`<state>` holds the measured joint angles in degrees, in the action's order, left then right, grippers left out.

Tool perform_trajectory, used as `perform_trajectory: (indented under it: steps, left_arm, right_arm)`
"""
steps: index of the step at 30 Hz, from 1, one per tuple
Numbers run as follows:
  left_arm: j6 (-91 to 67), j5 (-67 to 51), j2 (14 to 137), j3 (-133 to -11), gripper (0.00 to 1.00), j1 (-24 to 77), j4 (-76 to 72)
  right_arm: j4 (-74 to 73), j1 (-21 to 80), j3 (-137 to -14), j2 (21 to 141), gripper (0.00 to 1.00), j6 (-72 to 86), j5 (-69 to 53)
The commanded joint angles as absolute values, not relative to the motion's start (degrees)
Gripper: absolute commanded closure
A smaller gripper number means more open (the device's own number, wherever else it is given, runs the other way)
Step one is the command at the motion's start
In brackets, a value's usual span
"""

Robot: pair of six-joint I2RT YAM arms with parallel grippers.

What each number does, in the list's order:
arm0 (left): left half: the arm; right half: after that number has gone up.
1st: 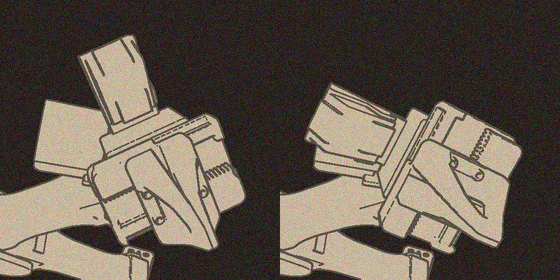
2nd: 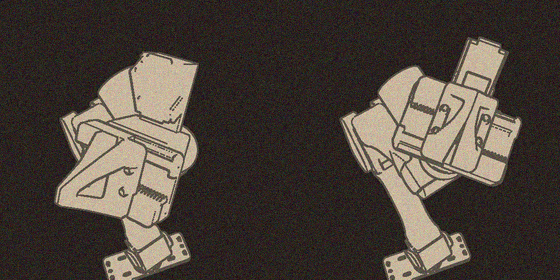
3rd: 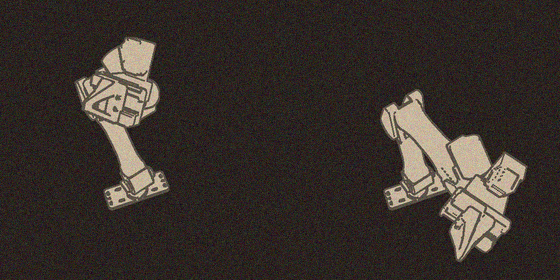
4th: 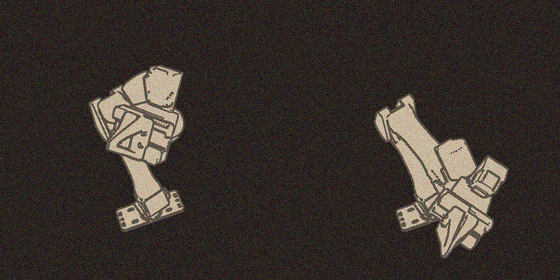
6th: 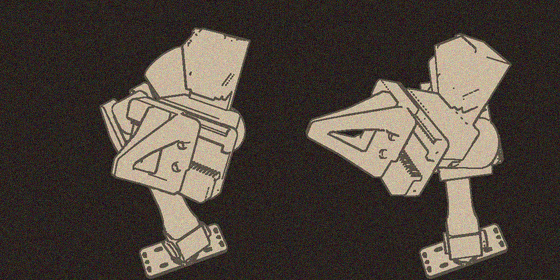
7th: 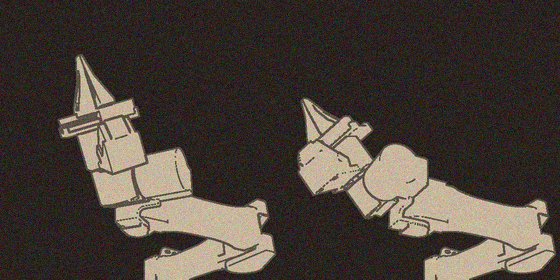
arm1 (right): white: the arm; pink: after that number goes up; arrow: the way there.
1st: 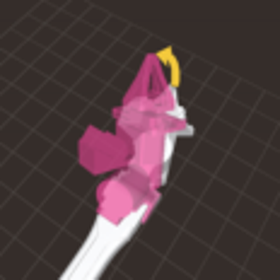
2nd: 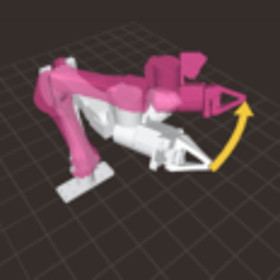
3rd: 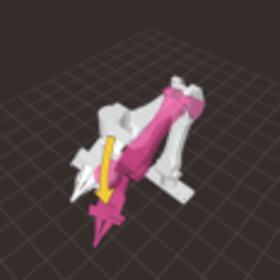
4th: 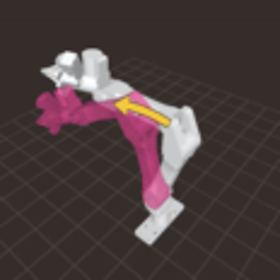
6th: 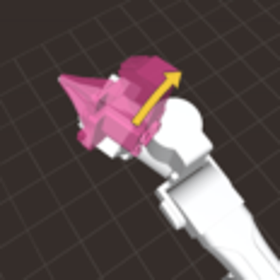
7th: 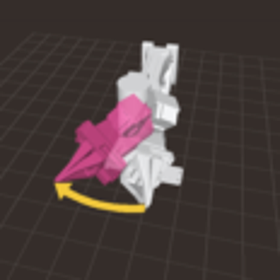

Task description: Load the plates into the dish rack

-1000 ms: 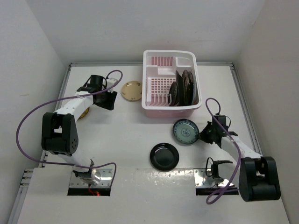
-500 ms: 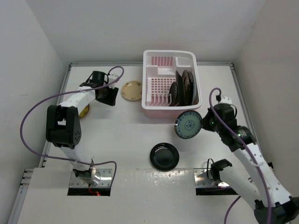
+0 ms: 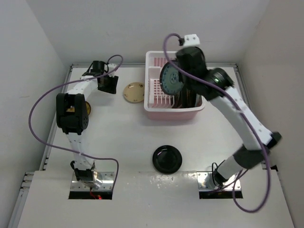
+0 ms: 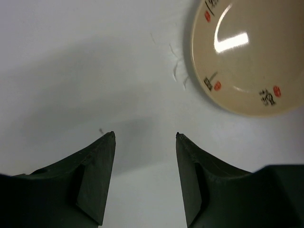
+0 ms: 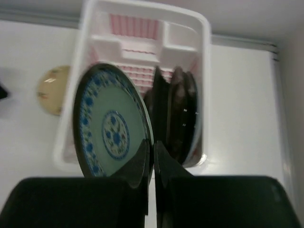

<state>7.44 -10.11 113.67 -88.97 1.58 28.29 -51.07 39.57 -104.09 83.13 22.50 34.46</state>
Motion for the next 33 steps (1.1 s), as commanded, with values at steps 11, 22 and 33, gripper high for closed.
perform_trajectory:
  steps: [11, 22, 33]
  left_arm:
    - [9.7, -11.3, 132.1, -116.4, 0.42, -4.4, 33.7]
    - [9.0, -15.4, 137.9, -119.6, 0.42, -6.7, 33.7]
    - [9.0, -14.9, 138.5, -119.1, 0.42, -7.7, 33.7]
  right_arm:
    - [-49.9, 42.8, -126.1, 114.9, 1.0, 5.1, 70.4]
    - [-51.0, 42.9, -124.5, 122.7, 1.0, 7.5, 70.6]
    - [-59.7, 41.9, -121.8, 128.0, 1.0, 19.0, 67.7]
